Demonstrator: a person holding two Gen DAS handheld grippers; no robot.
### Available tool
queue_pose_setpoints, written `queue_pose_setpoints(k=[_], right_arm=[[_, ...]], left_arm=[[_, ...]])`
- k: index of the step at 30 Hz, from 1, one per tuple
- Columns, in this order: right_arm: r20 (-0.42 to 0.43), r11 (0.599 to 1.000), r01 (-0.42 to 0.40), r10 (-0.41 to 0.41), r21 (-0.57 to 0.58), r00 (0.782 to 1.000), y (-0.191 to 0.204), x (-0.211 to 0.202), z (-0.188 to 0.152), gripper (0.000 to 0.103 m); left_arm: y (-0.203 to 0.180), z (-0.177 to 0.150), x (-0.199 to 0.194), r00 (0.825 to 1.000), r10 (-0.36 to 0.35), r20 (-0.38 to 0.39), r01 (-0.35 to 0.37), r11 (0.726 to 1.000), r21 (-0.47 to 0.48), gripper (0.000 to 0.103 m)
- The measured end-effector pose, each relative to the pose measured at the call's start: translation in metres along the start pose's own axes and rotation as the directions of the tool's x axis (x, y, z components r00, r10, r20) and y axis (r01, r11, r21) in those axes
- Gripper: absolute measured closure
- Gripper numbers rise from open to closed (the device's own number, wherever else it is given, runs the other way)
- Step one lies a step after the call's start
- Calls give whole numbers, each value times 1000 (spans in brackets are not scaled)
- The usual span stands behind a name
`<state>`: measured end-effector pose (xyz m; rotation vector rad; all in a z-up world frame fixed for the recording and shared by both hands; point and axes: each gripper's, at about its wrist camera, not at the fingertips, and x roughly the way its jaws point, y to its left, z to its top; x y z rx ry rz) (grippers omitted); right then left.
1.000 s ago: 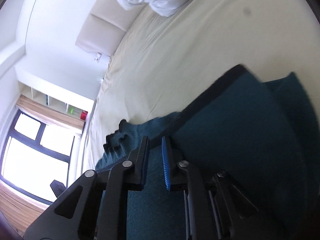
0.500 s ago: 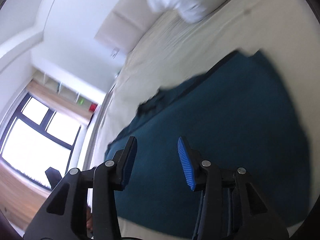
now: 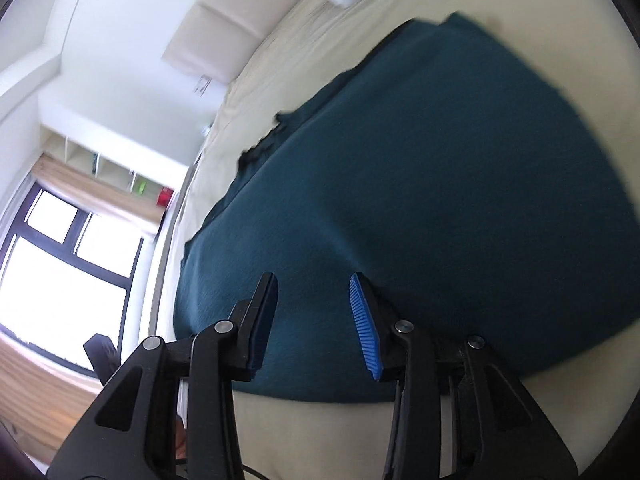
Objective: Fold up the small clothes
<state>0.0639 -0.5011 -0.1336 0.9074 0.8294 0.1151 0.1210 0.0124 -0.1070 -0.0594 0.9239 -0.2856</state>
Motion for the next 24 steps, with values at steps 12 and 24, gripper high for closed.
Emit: queue_pose_setpoints(k=[12,24], right_arm=[[230,986,156,-166,61,959,-28,-88,1,48],[123,982,98,-79,-159,989,51,-64,-27,46]], left_arm=[[5,1,-2,1000,-28,3,28,999,-18,51],[41,-5,-28,997,-77,25,80,986,-145,51]])
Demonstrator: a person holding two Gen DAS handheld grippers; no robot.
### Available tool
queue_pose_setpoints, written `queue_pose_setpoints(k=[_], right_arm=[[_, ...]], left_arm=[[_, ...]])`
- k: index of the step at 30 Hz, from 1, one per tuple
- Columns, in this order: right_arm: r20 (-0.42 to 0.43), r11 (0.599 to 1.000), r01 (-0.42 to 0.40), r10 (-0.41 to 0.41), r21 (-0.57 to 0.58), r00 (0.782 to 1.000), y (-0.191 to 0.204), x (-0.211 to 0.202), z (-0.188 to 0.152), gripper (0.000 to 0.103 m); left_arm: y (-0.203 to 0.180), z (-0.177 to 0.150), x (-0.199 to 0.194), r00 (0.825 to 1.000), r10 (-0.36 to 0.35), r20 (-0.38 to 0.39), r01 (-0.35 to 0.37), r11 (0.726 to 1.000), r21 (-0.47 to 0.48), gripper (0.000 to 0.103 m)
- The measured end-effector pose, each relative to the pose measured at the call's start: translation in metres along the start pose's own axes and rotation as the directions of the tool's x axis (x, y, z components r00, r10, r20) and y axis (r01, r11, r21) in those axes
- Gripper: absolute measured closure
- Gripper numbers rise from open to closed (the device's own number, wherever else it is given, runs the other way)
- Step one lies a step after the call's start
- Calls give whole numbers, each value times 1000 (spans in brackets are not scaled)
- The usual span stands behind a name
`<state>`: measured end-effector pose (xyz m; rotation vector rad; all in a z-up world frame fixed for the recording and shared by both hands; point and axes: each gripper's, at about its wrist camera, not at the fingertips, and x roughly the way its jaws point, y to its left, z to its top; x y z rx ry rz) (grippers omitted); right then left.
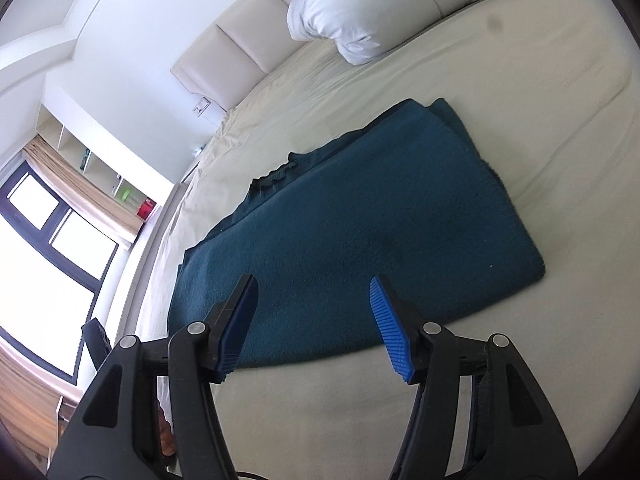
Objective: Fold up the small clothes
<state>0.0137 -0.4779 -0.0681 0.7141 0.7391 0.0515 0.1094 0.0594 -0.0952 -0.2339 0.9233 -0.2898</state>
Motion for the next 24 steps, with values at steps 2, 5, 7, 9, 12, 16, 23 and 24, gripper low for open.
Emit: queue_pose_setpoints(k=[2,5,7,9,12,16,23,24], right_arm=[[-8,1000,-5,5,-9,1000,3,0,-4,46],[-19,1000,-15,14,-7,1000,5,-1,-9,46],[-21,1000,-21,20,-10,1000,6,-3,-10,46],[-22,999,-30,30,-14,999,8,-4,-11,46],[-30,999,-43,43,-20,999,12,-3,-13,40],[-63,996,-79,77,-28,995,21,8,-18,36],[-164,985,-172,169,-7,972,35,34,-25,36],[-171,983,-181,177,-10,969,37,36,-25,36]], left_arm=[[14,0,-8,1000,-19,12,19,999,-45,52],[29,1,-21,1000,7,25,-5,995,-95,49],[43,1,-35,998,29,59,-21,990,-139,46],[61,0,-46,997,8,83,10,976,-216,38],[78,4,-45,997,-21,75,41,960,-276,36],[81,13,-30,991,-124,50,133,946,-297,35],[82,44,12,981,-195,0,187,941,-283,28],[83,48,19,976,-217,-8,206,936,-285,22]])
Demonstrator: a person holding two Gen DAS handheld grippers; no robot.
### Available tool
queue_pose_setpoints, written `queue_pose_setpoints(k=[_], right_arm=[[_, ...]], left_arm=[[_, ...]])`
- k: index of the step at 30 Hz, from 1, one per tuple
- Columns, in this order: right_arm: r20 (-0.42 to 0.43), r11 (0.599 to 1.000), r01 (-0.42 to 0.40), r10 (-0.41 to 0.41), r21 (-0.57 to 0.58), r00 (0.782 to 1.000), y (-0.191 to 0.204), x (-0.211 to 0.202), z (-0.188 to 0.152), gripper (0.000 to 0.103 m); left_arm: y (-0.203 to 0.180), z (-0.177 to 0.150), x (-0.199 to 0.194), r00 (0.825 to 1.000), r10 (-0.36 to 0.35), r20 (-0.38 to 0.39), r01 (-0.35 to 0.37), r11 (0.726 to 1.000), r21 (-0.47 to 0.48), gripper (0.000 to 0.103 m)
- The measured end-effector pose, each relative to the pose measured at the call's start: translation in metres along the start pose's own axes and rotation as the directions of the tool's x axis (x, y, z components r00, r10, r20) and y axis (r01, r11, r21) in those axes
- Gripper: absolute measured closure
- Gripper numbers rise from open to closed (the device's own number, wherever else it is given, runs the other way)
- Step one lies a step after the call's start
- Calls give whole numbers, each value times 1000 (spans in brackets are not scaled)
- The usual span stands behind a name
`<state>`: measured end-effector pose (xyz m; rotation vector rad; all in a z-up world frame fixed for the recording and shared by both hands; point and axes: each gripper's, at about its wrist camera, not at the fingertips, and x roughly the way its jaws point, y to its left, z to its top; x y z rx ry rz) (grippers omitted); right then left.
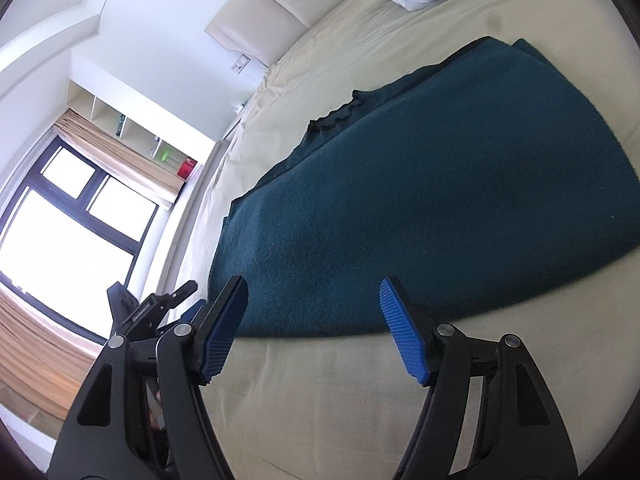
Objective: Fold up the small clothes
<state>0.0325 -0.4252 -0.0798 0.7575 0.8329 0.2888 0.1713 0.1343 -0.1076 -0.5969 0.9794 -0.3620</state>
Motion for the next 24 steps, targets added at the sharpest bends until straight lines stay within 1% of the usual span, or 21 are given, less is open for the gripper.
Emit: queue_pose_setpoints(k=[2,5,6,7,9,10,11,13,14,15,16,18,19,20,21,23,24], right_arm=[[-13,1000,-23,23,-5,1000,4,5,2,36],[-39,998,-60,60,8,997,7,16,6,36],[-46,998,-68,69,6,997,9,20,7,36],[-57,997,-80,80,2,995,12,25,8,36],[-81,995,-104,103,-6,991,19,34,11,36],[-91,994,-110,109,-10,990,23,38,11,36],[-101,993,-117,114,-15,988,26,43,12,36],[-119,991,-129,125,-32,985,34,50,13,36],[-126,990,-133,128,-36,984,37,53,13,36],[-133,990,-139,133,-36,982,41,58,14,36],[-138,989,-144,138,-34,981,43,60,14,36],[-144,988,-149,143,-29,979,45,64,15,36],[-147,988,-150,144,-30,979,46,64,15,36],[-152,988,-151,145,-30,978,47,65,15,36],[-156,988,-149,142,-32,977,48,66,15,36],[-164,989,-147,141,-27,976,47,69,17,36],[-168,989,-146,140,-21,976,47,70,18,36]], left_arm=[[0,6,7,1000,-15,-20,15,1000,-7,20],[-10,4,11,999,10,-41,-9,1000,28,19],[-10,3,11,999,6,-49,-5,1000,27,19],[-8,2,11,998,-22,-65,22,1000,3,20],[-2,3,12,988,-116,-103,108,991,-82,26],[-2,4,13,980,-149,-129,135,985,-106,35],[-3,5,16,976,-159,-150,143,984,-110,37],[-8,5,19,978,-131,-163,121,990,-70,39],[-8,5,21,978,-123,-167,115,992,-60,42],[-6,5,21,978,-126,-166,117,991,-67,46],[-3,5,21,977,-137,-164,124,989,-83,48],[4,5,21,975,-148,-166,132,986,-103,60],[7,4,21,974,-150,-168,133,985,-109,64],[10,2,21,971,-160,-175,140,983,-122,73],[13,1,20,968,-175,-179,152,979,-136,75],[17,-1,18,966,-187,-180,163,976,-143,75],[18,-3,18,965,-193,-179,168,975,-144,79]])
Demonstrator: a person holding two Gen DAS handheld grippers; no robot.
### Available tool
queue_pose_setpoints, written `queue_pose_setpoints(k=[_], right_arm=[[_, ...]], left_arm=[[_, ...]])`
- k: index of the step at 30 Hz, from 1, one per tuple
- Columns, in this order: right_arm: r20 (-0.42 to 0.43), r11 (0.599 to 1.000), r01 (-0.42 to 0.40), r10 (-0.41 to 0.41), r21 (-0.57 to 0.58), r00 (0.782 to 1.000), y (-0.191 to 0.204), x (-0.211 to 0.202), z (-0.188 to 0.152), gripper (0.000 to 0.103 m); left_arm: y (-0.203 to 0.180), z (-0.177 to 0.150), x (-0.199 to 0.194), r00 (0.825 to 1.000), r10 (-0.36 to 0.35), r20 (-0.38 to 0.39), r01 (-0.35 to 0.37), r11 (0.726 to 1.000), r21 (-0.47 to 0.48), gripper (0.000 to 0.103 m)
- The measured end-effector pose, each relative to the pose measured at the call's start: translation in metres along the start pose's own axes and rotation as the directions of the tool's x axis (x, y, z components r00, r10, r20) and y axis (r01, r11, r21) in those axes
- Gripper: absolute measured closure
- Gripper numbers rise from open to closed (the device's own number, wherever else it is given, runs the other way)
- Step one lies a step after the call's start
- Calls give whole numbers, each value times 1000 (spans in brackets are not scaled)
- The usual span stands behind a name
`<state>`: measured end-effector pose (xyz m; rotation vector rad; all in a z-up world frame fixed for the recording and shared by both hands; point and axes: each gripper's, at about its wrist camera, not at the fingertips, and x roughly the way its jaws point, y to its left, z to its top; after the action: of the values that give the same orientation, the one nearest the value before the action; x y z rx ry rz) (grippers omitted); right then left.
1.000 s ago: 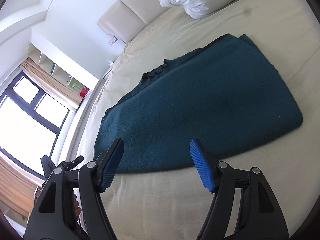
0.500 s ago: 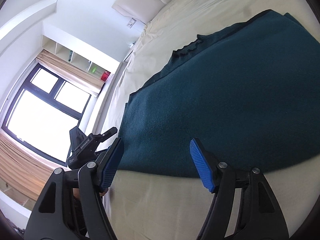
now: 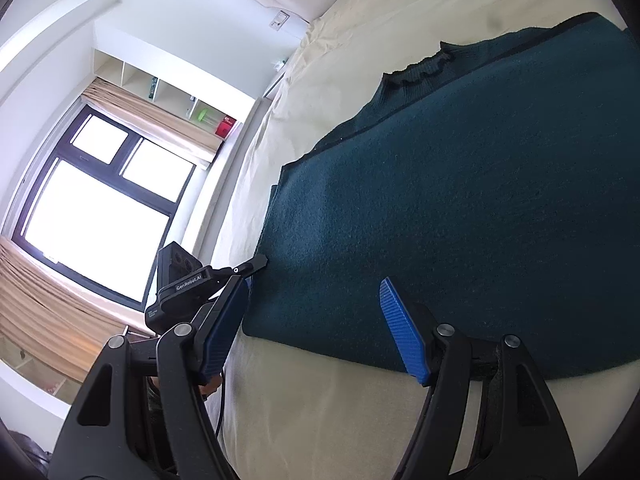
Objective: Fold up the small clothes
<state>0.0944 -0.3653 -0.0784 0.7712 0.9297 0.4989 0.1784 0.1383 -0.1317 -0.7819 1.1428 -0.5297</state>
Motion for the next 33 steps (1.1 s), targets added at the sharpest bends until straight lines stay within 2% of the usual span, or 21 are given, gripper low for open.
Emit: queue_pose_setpoints(k=[5,11,16,17,19,21,27,30,33], right_arm=[[-35,1000,9,-9,-14,999,5,16,8,36],[-85,999,3,-7,-42,996,17,45,26,36],[-140,997,-75,75,3,987,21,80,51,36],[-158,997,-79,80,16,984,18,91,54,36],[-215,999,-23,33,49,976,3,116,58,37],[-193,994,-61,79,94,978,-14,126,61,41],[-187,984,-104,130,145,974,-20,114,71,39],[-145,970,-132,163,203,976,-34,94,81,37],[-81,952,-179,205,247,975,-55,61,96,37]], left_arm=[[8,-2,-3,999,-38,17,39,998,-41,87],[5,-6,-11,997,-56,54,59,997,-51,89],[-2,-8,-17,995,-65,75,69,996,-49,90],[-4,-9,-17,995,-62,74,66,997,-44,91],[-10,-9,-17,996,-43,79,46,998,-34,91],[-18,-8,-17,996,-33,84,35,999,-27,91],[-74,-7,-15,996,13,87,-20,996,89,92],[-120,-7,-4,996,28,79,-42,983,178,92],[-172,-15,27,998,31,52,-44,962,269,92]])
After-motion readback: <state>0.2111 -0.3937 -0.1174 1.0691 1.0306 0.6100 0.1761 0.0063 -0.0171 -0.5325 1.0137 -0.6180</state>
